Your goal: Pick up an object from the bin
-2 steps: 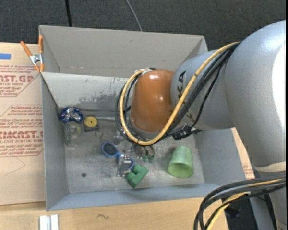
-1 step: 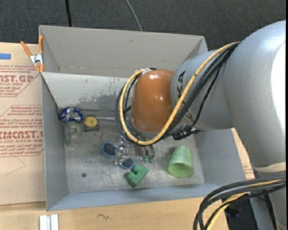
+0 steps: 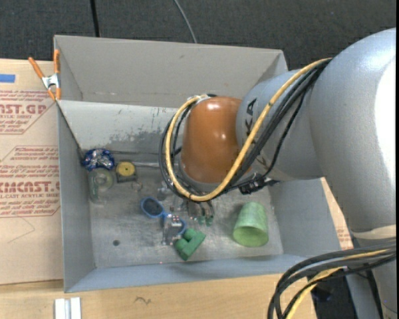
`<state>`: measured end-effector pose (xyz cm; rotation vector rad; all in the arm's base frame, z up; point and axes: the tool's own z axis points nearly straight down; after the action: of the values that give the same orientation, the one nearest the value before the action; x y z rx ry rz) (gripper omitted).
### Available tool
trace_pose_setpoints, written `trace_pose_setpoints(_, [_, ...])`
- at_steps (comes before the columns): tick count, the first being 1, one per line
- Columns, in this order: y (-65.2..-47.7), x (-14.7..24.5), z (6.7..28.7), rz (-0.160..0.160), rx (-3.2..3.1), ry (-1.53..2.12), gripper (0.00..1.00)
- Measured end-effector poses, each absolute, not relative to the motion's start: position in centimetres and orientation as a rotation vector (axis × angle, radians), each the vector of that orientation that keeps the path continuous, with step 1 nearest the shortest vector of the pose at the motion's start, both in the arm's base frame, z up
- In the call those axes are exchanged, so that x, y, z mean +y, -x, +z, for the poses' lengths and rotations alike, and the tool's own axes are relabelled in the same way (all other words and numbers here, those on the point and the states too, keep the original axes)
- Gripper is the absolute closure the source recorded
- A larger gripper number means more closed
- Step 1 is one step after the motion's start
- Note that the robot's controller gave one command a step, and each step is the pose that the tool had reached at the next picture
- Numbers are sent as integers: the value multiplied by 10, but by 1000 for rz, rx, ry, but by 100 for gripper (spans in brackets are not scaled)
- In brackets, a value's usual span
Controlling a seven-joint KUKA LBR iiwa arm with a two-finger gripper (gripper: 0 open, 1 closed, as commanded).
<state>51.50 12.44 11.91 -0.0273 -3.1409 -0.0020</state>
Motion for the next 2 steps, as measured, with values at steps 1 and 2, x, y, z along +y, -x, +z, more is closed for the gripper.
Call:
trace_pose_setpoints(1, [-515,124,119,-2,-3141,27,100])
trace_pose_setpoints(2, [-515,124,119,-2,-3141,27,0])
